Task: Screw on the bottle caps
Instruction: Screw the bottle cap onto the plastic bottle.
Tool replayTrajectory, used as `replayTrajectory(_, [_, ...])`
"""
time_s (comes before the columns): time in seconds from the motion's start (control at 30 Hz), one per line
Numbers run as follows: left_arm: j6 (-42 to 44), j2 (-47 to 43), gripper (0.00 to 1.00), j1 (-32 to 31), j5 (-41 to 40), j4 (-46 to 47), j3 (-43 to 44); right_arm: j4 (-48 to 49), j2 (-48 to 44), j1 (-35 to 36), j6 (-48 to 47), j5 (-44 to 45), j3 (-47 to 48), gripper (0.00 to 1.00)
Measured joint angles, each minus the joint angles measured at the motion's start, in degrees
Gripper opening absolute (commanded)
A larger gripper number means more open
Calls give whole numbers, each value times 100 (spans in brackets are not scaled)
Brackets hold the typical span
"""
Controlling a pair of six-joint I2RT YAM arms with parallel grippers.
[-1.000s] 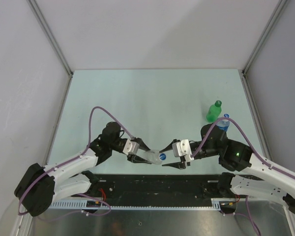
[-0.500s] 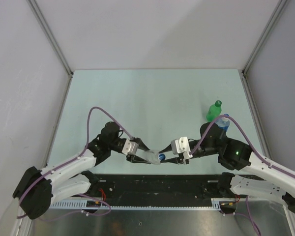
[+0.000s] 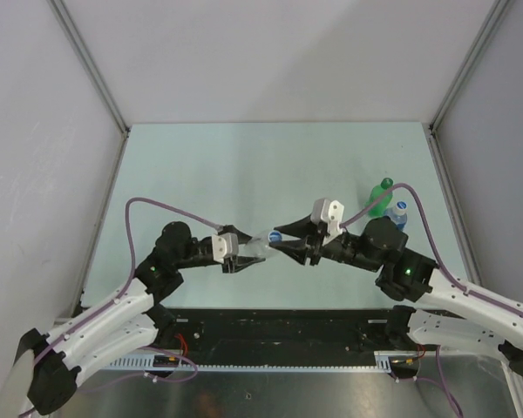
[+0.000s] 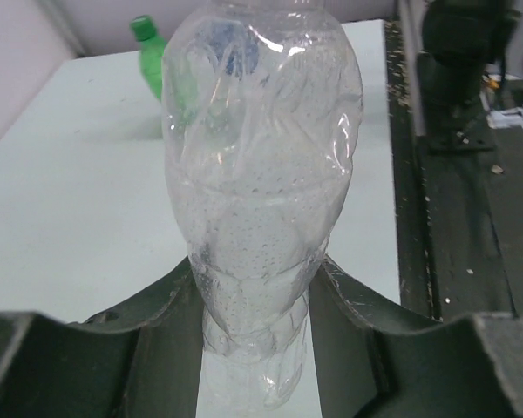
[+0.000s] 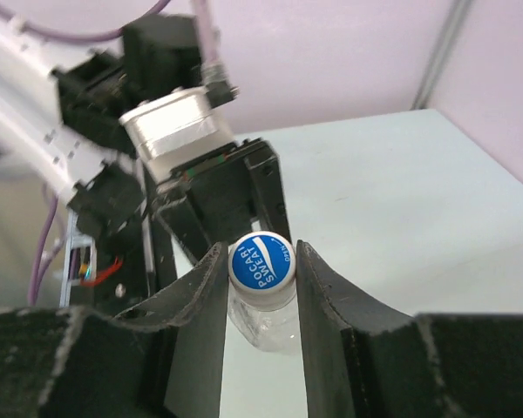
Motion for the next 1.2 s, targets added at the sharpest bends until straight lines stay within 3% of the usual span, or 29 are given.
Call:
replayTrajectory(0.27, [-535, 168, 0, -417, -2164, 262, 0, 1281, 710, 339, 1034, 2481, -153, 0])
replayTrajectory(0.47, [-664, 643, 0, -511, -3163, 299, 2, 1622, 1235, 396, 1880, 3934, -210, 0])
replayTrajectory(0.87, [-881, 994, 0, -634, -3477, 680, 98, 1668, 1189, 494, 2485, 4913, -245, 0])
replayTrajectory(1.2, [-1025, 1375, 0, -732, -3836, 673, 282, 1408, 1631, 492, 3762, 5855, 33, 0])
